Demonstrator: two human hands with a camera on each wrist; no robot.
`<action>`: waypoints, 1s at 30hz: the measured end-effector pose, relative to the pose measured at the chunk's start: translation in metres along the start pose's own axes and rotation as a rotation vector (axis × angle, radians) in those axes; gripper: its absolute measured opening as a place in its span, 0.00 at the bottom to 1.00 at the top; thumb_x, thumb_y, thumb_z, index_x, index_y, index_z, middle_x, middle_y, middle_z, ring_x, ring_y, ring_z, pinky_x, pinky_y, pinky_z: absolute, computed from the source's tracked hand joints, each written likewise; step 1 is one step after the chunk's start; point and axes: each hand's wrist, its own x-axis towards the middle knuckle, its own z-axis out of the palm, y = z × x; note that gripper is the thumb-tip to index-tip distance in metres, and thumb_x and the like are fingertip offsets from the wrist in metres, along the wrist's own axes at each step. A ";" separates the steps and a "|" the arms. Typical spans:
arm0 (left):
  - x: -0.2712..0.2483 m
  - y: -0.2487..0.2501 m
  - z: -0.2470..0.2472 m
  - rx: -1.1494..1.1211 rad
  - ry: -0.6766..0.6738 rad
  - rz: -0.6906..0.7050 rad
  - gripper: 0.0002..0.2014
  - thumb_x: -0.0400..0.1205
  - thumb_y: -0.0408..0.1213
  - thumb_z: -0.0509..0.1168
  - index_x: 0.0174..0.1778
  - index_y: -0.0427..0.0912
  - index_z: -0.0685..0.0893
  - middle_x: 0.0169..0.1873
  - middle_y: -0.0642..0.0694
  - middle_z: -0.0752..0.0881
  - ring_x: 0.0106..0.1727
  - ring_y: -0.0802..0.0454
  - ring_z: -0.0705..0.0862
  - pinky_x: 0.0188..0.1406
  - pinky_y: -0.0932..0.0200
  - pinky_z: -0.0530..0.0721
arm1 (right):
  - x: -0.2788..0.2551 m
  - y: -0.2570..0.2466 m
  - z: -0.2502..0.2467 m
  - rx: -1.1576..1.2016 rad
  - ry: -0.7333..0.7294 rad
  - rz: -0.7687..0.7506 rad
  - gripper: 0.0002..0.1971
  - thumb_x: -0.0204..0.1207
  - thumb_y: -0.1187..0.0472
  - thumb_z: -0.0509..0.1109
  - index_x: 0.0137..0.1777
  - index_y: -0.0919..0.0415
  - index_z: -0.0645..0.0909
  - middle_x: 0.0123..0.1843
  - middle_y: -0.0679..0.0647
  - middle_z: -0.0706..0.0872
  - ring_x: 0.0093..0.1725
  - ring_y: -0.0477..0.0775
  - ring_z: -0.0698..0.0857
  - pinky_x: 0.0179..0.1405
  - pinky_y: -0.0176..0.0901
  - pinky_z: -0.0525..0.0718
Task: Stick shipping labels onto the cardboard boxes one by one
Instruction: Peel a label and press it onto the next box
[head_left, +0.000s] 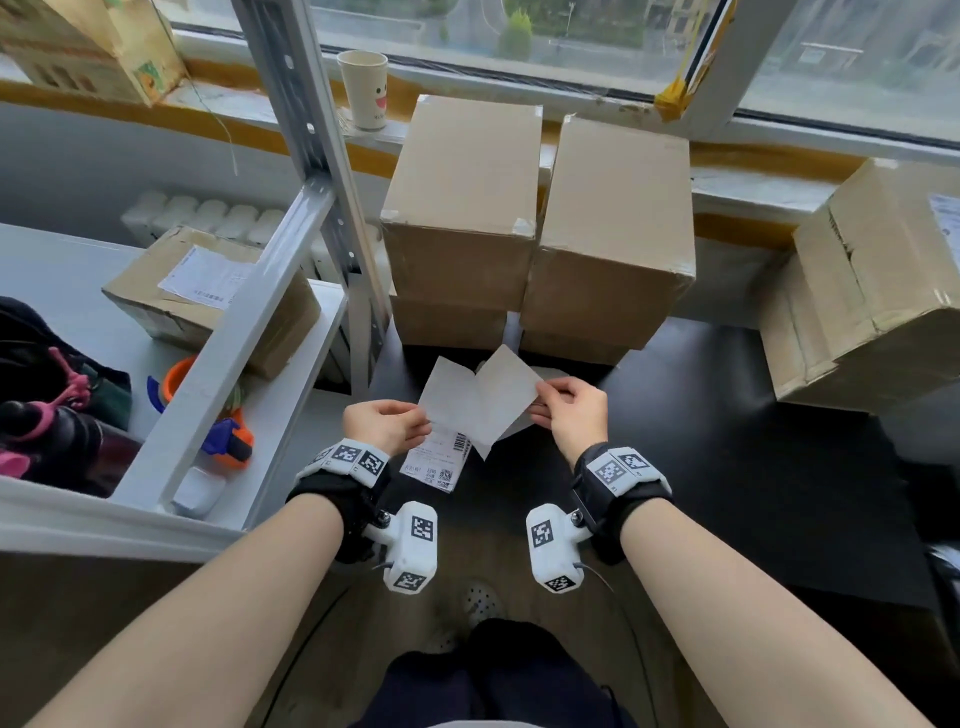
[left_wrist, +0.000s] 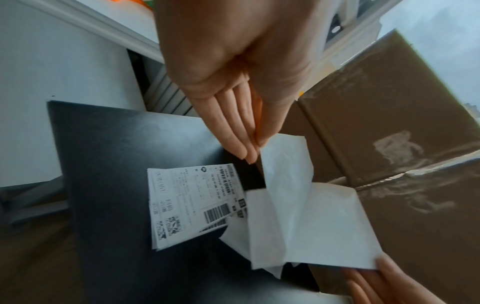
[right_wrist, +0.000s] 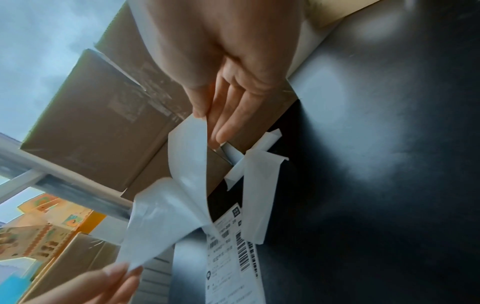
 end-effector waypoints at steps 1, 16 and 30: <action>0.004 -0.005 -0.001 -0.004 0.018 -0.015 0.05 0.75 0.22 0.69 0.34 0.32 0.84 0.27 0.36 0.86 0.23 0.54 0.87 0.35 0.62 0.89 | 0.002 0.001 -0.003 -0.005 0.022 0.008 0.05 0.79 0.64 0.67 0.50 0.66 0.82 0.40 0.62 0.88 0.37 0.54 0.89 0.37 0.39 0.89; 0.048 -0.069 -0.011 -0.018 0.135 -0.181 0.06 0.78 0.21 0.65 0.35 0.31 0.81 0.22 0.40 0.86 0.20 0.56 0.86 0.32 0.63 0.87 | 0.016 0.010 -0.037 -0.125 0.269 -0.029 0.04 0.81 0.63 0.64 0.47 0.62 0.79 0.37 0.58 0.87 0.31 0.52 0.88 0.21 0.34 0.84; 0.047 -0.058 -0.013 0.244 0.097 -0.178 0.18 0.77 0.25 0.68 0.62 0.26 0.74 0.34 0.33 0.84 0.34 0.42 0.84 0.47 0.47 0.86 | -0.001 -0.004 -0.021 -0.115 0.121 -0.064 0.04 0.80 0.62 0.65 0.46 0.60 0.80 0.35 0.53 0.87 0.32 0.48 0.88 0.27 0.36 0.84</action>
